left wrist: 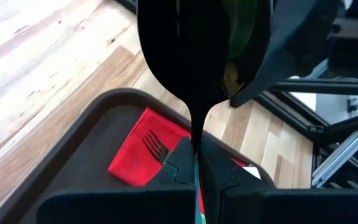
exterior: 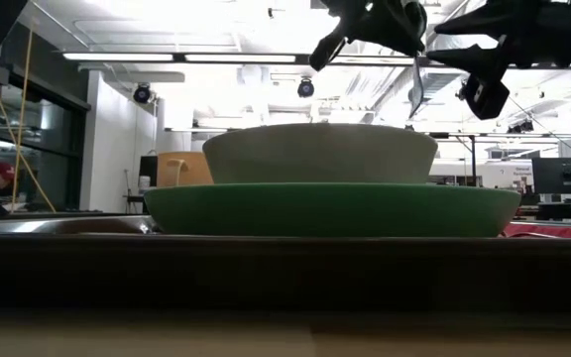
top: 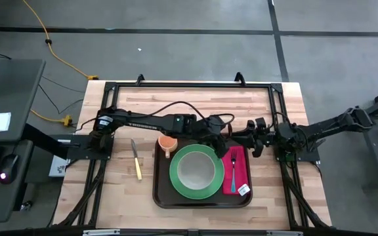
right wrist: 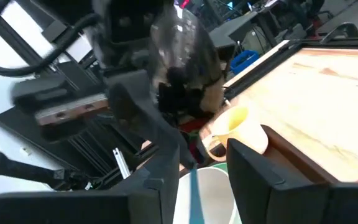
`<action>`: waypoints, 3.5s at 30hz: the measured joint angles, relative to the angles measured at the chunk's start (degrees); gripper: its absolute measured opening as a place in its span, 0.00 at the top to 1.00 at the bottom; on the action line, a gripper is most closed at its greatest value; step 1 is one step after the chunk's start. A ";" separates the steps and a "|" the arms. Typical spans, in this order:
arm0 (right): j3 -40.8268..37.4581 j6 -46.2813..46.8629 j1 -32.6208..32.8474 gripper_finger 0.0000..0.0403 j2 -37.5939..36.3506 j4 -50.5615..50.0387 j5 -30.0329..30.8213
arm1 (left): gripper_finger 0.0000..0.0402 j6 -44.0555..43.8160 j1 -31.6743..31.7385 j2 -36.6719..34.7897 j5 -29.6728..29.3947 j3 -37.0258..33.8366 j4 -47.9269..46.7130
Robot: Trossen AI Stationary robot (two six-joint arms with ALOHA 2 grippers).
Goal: Set up tray
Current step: Put the blue spoon to the left of the blue fork on the red napkin
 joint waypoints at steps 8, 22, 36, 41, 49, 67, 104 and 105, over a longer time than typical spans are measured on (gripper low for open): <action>0.00 1.07 -3.47 0.65 0.52 0.88 -4.34 | 0.92 0.41 1.46 0.63 1.15 -0.05 0.17; 0.00 1.65 -7.53 0.58 0.78 0.67 -6.95 | 0.92 1.88 2.48 0.52 1.30 0.00 2.19; 0.16 3.14 -10.63 0.55 5.53 3.82 -10.75 | 0.92 1.88 2.54 1.05 1.23 -0.07 2.63; 0.94 3.01 -11.67 0.54 5.72 3.46 -10.86 | 0.92 1.80 2.54 1.05 1.07 -0.07 2.23; 0.94 5.11 -12.42 0.56 7.06 3.43 -10.91 | 0.92 1.62 2.54 1.05 0.37 -0.09 2.02; 0.94 7.25 -14.01 0.63 11.27 7.84 -10.87 | 0.92 1.64 2.87 1.05 -0.06 -0.11 2.26; 0.96 8.27 -14.89 0.99 11.32 7.50 -10.32 | 0.92 2.60 2.94 1.73 0.02 -0.11 3.46; 0.96 8.21 -14.89 0.99 11.32 7.50 -10.36 | 0.92 2.62 2.93 1.73 0.02 -0.11 3.46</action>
